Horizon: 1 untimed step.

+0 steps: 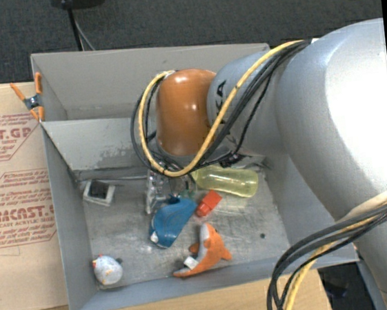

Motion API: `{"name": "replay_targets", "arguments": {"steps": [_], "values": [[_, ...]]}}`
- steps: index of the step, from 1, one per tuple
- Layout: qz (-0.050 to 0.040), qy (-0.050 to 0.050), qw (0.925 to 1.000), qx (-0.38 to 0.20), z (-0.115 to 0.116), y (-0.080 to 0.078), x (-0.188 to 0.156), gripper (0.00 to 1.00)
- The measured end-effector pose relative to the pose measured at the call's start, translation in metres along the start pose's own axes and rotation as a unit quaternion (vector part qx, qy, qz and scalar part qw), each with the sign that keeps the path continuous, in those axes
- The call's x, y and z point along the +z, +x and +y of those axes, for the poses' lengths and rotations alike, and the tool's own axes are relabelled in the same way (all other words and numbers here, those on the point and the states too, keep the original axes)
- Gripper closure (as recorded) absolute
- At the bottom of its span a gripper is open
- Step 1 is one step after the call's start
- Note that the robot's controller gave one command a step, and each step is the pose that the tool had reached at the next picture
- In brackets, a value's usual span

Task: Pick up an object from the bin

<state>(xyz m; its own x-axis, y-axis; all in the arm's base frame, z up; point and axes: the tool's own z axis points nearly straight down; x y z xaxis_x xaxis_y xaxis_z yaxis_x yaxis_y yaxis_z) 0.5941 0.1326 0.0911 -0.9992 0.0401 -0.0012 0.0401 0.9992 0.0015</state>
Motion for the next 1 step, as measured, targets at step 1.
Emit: {"name": "replay_targets", "arguments": {"steps": [1], "values": [[-0.0001, 0.0, 1.0, 0.0, 0.0001, 0.0, -0.0001, 0.0]]}}
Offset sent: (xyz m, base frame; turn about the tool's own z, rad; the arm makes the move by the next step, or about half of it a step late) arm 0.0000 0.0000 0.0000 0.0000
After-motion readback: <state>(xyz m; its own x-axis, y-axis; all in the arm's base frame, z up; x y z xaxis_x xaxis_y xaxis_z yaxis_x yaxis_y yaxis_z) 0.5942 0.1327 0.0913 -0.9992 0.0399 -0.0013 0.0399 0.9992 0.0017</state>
